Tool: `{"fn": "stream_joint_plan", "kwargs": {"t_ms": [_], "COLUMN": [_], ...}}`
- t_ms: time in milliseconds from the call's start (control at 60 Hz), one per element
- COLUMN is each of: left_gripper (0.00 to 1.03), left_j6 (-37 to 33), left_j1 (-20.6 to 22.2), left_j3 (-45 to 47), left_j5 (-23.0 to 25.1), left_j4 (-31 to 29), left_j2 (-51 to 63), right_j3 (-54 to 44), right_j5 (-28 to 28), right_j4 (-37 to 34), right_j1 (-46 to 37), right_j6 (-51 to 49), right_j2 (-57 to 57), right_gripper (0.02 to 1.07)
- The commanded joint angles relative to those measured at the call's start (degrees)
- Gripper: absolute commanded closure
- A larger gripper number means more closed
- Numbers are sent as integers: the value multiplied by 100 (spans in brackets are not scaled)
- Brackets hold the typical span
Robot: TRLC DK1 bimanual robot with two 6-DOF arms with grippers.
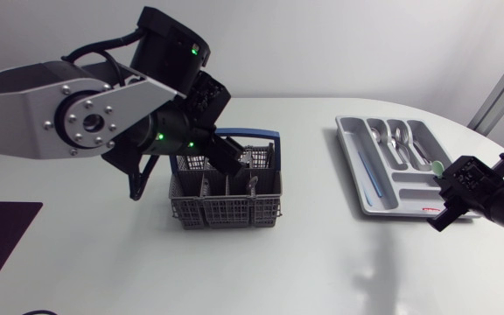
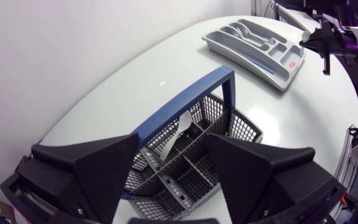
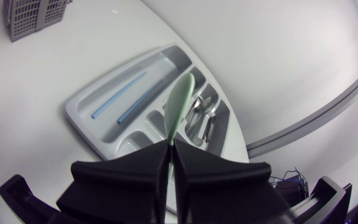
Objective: Unload the cutlery basket into the drawer organizer.
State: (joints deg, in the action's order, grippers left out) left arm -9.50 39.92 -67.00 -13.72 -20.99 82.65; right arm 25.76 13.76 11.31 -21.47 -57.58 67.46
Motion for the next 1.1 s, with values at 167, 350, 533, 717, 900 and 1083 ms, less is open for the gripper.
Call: {"fn": "stream_joint_plan", "kwargs": {"t_ms": [167,350,533,717,900,1083], "left_gripper": [26,26,26,26,26,26], "left_j6": [-149,-175,-167,-175,-228,-272], "left_j1": [-2,-2,42,77,112,200], "left_j3": [381,407,434,460,478,504], "left_j5": [-44,-44,-44,-44,-44,-44], "left_j4": [25,25,25,25,-10,-10], "left_j2": [-223,-250,-250,-250,-258,-285], "right_j3": [131,307,518,439,307,325], "right_j5": [-163,-497,-682,-699,-690,-646], "right_j4": [987,1400,1629,1655,1567,1242], "right_j1": [-472,-568,-621,-621,-674,-735], "right_j6": [-482,-491,-491,-491,-447,-341], "right_j2": [1560,2131,2535,2579,2087,1524], "right_gripper": [101,101,100,76,20,11]}}
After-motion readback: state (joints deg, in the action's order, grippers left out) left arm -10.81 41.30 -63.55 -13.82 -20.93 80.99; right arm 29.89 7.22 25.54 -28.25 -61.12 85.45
